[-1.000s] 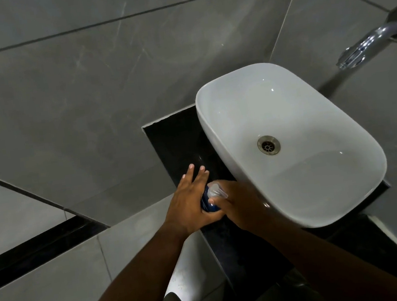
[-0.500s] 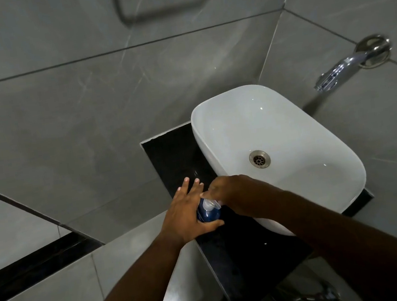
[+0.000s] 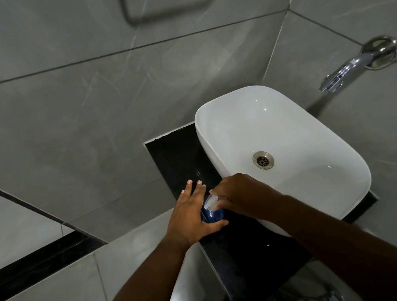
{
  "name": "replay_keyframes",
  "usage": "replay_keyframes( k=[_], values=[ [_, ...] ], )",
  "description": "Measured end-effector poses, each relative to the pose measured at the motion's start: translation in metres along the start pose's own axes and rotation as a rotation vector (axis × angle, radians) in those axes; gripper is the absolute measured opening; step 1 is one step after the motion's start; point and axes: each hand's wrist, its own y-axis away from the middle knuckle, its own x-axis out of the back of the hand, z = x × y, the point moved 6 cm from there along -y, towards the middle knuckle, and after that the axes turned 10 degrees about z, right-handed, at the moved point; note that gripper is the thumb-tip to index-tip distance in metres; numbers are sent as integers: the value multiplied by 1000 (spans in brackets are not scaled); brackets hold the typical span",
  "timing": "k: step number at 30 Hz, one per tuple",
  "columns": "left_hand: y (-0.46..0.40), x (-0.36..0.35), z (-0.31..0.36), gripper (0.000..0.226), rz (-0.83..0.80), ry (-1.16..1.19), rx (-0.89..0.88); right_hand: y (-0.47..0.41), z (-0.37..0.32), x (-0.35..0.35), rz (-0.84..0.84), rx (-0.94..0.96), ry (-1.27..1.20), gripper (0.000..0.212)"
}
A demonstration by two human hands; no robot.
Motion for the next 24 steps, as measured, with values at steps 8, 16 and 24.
replay_keyframes(
  k=[8,16,24],
  values=[
    [1,0,-1,116,0,9,28,3,8,-6,60,-79,-110,30],
    [18,3,-1,136,9,306,263,24,18,-34,250,-309,-357,57],
    [21,12,-4,77,143,433,288,14,19,-59,407,-496,-429,28]
  ],
)
